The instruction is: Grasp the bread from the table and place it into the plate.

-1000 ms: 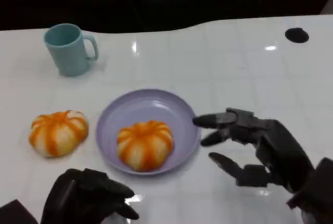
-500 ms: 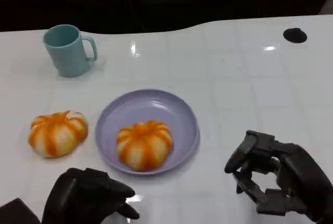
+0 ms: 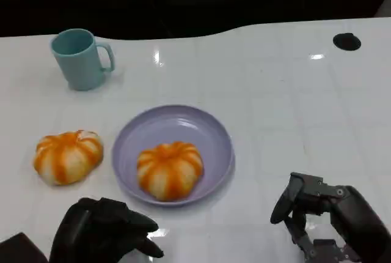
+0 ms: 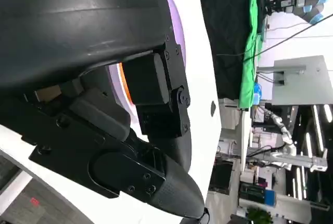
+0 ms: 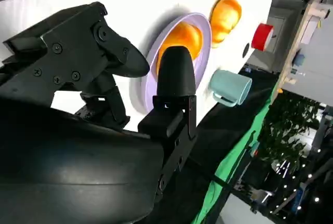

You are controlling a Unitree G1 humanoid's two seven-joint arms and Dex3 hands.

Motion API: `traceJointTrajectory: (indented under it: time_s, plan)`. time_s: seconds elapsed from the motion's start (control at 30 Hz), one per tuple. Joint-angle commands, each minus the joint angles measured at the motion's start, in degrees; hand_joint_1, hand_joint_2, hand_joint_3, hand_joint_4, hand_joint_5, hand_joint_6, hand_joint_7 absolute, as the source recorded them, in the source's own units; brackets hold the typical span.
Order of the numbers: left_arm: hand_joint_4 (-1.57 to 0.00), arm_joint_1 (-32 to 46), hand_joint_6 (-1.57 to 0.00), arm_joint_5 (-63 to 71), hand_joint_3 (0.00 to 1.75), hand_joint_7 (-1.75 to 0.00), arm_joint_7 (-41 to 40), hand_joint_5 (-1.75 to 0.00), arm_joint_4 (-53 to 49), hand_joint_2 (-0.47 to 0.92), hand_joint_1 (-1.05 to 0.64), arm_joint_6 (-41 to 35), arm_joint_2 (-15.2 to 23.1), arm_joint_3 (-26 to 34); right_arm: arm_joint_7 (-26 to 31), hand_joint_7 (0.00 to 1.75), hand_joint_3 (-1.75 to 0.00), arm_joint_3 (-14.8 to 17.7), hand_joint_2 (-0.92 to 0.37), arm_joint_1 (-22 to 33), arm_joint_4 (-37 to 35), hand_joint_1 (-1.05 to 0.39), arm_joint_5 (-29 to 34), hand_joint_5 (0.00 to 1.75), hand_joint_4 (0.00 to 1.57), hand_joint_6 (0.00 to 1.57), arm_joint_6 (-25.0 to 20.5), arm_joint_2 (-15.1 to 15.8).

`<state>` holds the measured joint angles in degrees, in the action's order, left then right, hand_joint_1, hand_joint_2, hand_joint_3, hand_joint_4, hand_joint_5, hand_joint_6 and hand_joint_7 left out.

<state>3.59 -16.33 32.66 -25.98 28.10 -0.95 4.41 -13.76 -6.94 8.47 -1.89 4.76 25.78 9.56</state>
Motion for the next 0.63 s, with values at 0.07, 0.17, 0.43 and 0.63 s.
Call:
traceJointTrajectory:
  time_s: [0.07, 0.17, 0.43, 0.63]
  plan:
    - [-1.57, 0.38, -1.57, -0.35, 0.0, -0.12, -0.09, -0.34, 0.28, 0.79, -1.05, 0.44, 0.46, 0.2, 0.54, 1.39, -1.16, 0.33, -0.51, -0.89, -2.31, -0.11, 0.13, 1.75, 0.82, 0.71, 3.37, 0.35]
    - [-1.57, 0.54, -1.57, -0.52, 0.0, -0.12, 0.13, -0.34, 0.47, 0.79, -1.05, 0.56, 0.46, 0.19, 0.41, 1.38, -1.14, 0.16, -0.52, -1.15, -3.02, -0.11, 0.14, 1.75, 0.83, 0.72, 3.98, 0.34]
    - [-1.57, 0.63, -1.57, -0.53, 0.0, -0.11, 0.23, -0.33, 0.56, 0.79, -1.05, 0.58, 0.52, 0.11, 0.2, 1.36, -1.13, 0.01, -0.52, -2.46, -4.78, -0.09, 0.4, 1.75, 0.83, 0.72, 5.19, 0.58]
    - [-1.57, 0.43, -1.57, -0.62, 0.0, -0.11, 0.26, -0.33, 0.28, 0.79, -1.05, 0.48, 0.74, 0.31, 0.14, 1.34, -1.11, 0.19, -0.51, -4.1, -7.13, -0.08, 0.09, 1.75, 0.83, 0.73, 6.86, 0.56]
